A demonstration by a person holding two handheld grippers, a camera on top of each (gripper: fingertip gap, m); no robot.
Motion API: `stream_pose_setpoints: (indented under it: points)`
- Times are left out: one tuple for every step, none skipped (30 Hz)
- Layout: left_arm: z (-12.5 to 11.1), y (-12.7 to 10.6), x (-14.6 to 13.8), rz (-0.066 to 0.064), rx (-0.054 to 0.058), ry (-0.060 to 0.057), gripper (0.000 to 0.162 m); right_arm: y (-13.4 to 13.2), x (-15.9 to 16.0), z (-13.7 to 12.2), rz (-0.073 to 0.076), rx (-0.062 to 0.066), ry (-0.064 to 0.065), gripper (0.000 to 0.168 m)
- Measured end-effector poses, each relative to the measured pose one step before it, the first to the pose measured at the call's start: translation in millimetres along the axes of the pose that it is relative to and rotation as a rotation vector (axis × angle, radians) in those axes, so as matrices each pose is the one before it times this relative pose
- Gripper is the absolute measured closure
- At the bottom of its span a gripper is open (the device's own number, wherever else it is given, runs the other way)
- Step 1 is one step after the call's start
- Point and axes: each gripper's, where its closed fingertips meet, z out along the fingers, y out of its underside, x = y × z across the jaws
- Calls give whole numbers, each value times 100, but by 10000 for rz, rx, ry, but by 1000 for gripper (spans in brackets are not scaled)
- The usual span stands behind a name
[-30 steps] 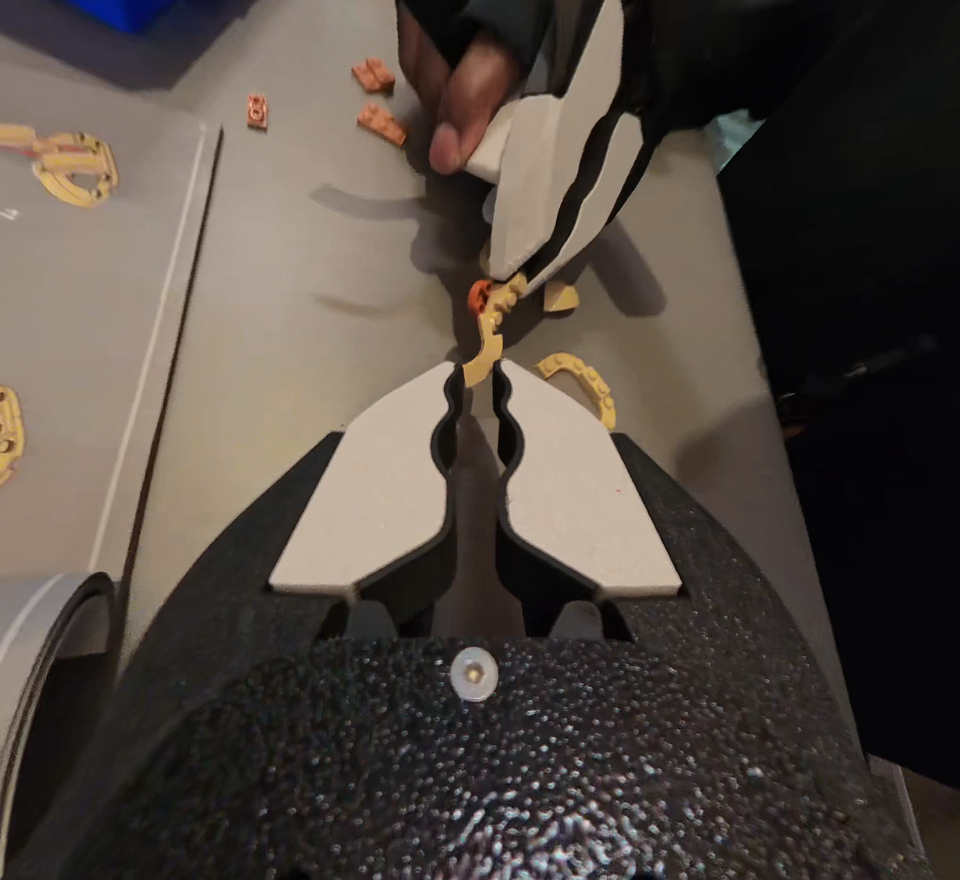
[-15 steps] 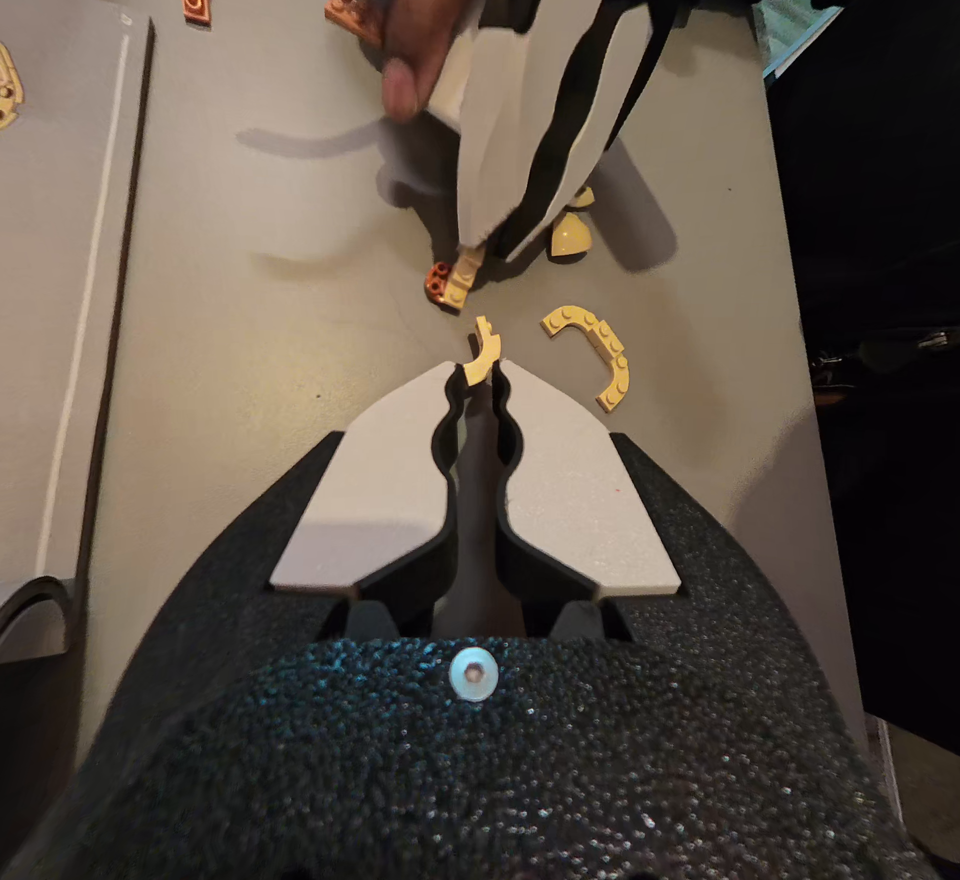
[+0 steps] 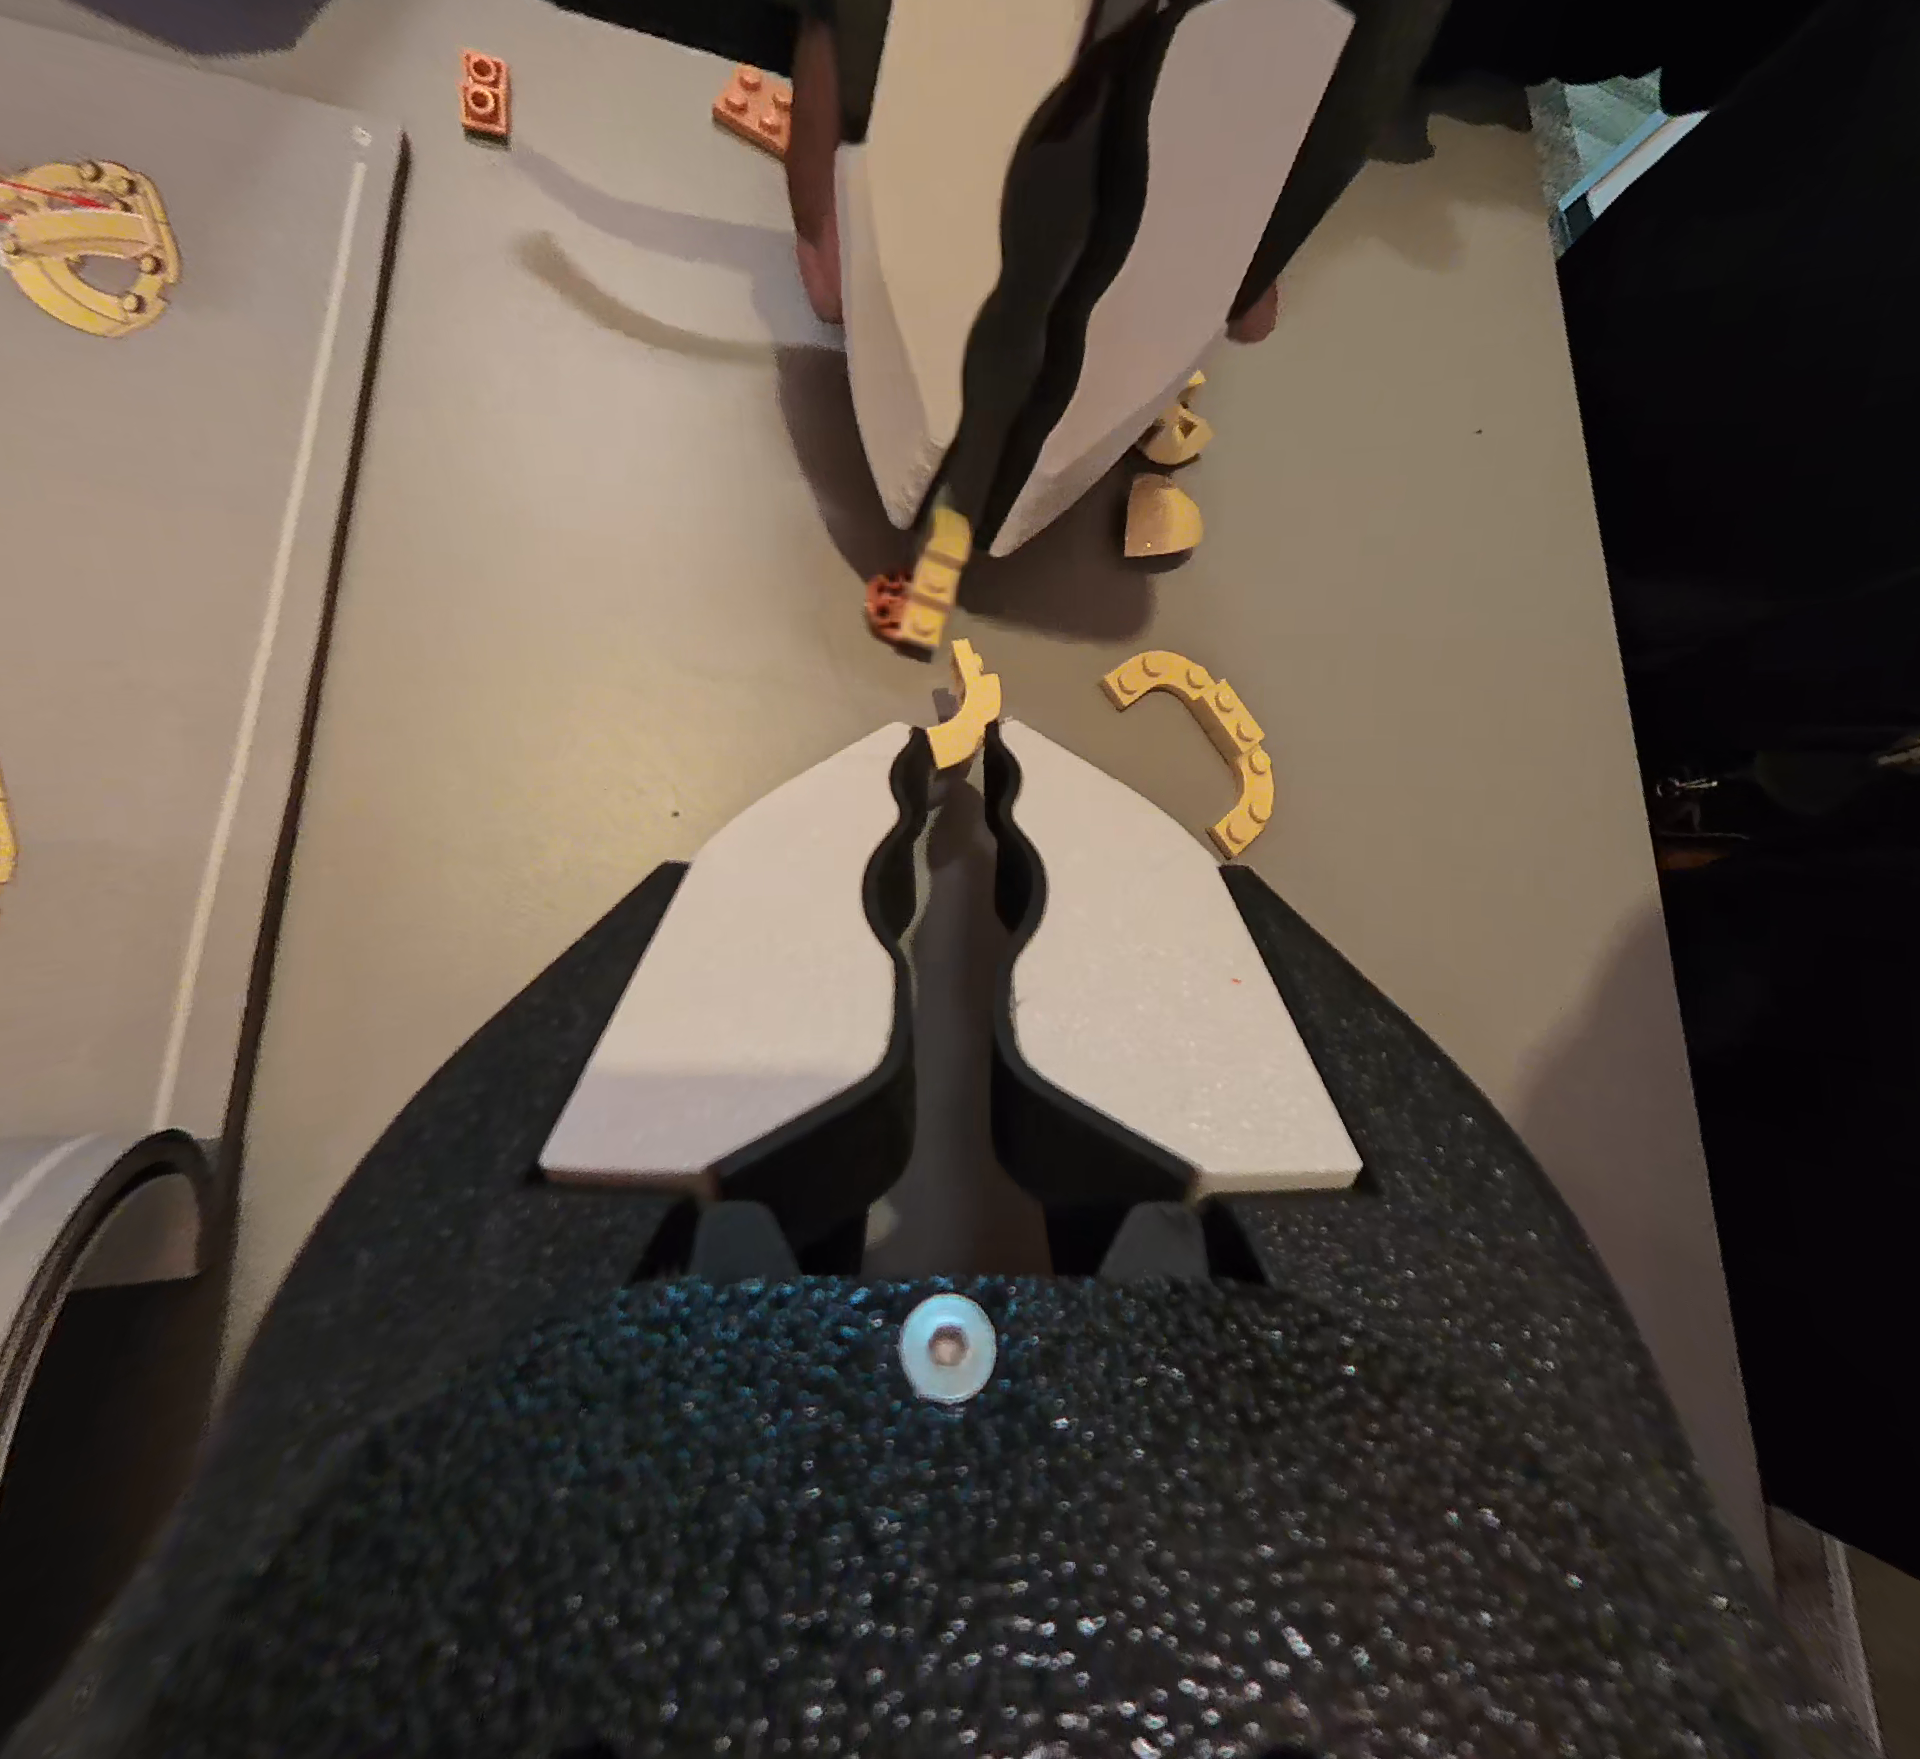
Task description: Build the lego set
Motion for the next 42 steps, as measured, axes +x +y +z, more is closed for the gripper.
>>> stream_pose_setpoints:
  points:
    - [65, 3, -28, -20, 7, -1, 152, 211, -284, 95, -343, -178, 59, 159]
    - [67, 12, -6, -19, -1, 8, 152, 151, -383, 145, -348, -158, 33, 160]
    - [66, 22, 28, -8, -4, 26, 152, -38, -231, 117, -312, -69, 139, 160]
    - [52, 21, 71, -11, -4, 57, 152, -126, -194, 69, -349, -33, 175, 160]
    - [23, 35, 49, -20, -13, 42, 152, -80, -144, 12, -386, -75, 186, 160]
    - [-14, 44, 14, -16, -24, 22, 152, 0, 22, -6, -473, -123, 293, 161]
    - [-61, 22, 14, -12, -2, 15, 152, 38, 301, -48, -613, -123, 516, 161]
    - [-113, -64, -38, -7, 44, -19, 153, 8, 513, -87, -697, -89, 680, 161]
    - [-136, -123, -97, -10, 71, -60, 153, -198, 623, -177, -758, 53, 770, 161]
    - [-145, -103, -96, -7, 57, -64, 153, -262, 440, -208, -803, 113, 629, 160]
    - [-131, -83, -109, 14, 44, -75, 153, -67, 105, -117, -854, -3, 383, 161]
    - [-90, -70, -98, 22, 41, -74, 153, 115, -295, 0, -802, -98, 103, 161]
    - [-45, -43, -17, 5, 24, -16, 153, 193, -525, 85, -539, -118, -106, 160]
    - [11, 12, 38, -7, -5, 19, 153, 109, -557, 81, -216, -20, -223, 160]
    - [41, 49, 47, 5, -33, 26, 153, -126, -327, -76, 31, 171, -207, 159]
    - [52, 73, 72, 8, -50, 33, 153, -224, -221, -193, 186, 259, -261, 156]
    - [48, 73, 86, 14, -45, 49, 153, -125, 16, -236, 306, 206, -187, 155]
    - [26, 33, 110, 7, -17, 61, 153, -61, 128, -239, 410, 170, -171, 152]
    - [18, -2, 103, -14, 5, 65, 153, -36, 224, -242, 527, 175, -152, 151]
    - [18, -7, 129, -27, 6, 85, 153, -24, 290, -210, 627, 186, -138, 151]
    - [41, 8, 171, -29, -1, 113, 153, 59, 337, -112, 777, 132, -154, 150]
    - [61, 61, 178, -15, -34, 116, 153, 58, 122, 2, 762, 91, -292, 148]
    - [94, 86, 138, 25, -59, 76, 153, -95, 8, 39, 559, 151, -259, 146]
    - [75, 45, 97, 37, -42, 34, 153, -177, -65, 82, 370, 164, -190, 146]
    - [87, 33, 110, 23, -45, 41, 153, -161, -29, 155, 287, 103, -118, 145]
    - [92, 41, 133, 45, -44, 51, 153, -123, -7, 234, 274, 35, -96, 144]
    - [122, 27, 134, 61, -35, 55, 153, -34, -64, 316, 270, -33, -146, 143]
    - [158, 32, 147, 42, -41, 67, 153, 56, -43, 373, 237, -114, -108, 143]
    - [195, 60, 125, 36, -57, 56, 153, 63, 66, 330, 181, -129, -24, 146]
    - [205, 91, 69, 41, -69, 32, 153, -109, -66, 211, 133, -4, -103, 146]
    - [195, 101, 62, 28, -80, 28, 153, 6, -88, 145, 109, -82, -121, 150]
    - [163, 97, 14, 20, -70, 1, 153, 299, -45, 181, 45, -247, -78, 152]
    - [110, -6, 2, 23, -1, 2, 153, 319, -62, 174, -29, -227, -45, 156]
    - [32, -132, -14, -2, 73, -17, 153, 201, -53, 134, -1, -128, -25, 157]
    - [34, 10, -71, -12, -17, -42, 153, 75, -65, 82, 67, -52, -53, 158]
    - [5, -46, -35, 4, 25, -30, 153, -4, -112, 21, 78, -15, -108, 158]
    - [3, -36, -72, -8, 17, -48, 153, -15, -54, 8, 36, -15, -64, 158]
    - [14, -29, -69, -2, 7, -59, 153, 9, -13, -8, -14, -20, -30, 158]
    - [6, -10, -62, 16, -5, -50, 153, 4, -10, -4, -1, -13, -29, 158]
    - [18, 1, -11, 23, -15, -31, 153, 4, 3, 0, 30, 5, -36, 158]
    - [-3, 19, -26, 28, -22, -31, 153, -2, -7, 0, 45, 25, -45, 158]
    - [-2, 22, -32, 37, -22, -38, 153, 9, -14, -18, 42, 39, -52, 158]
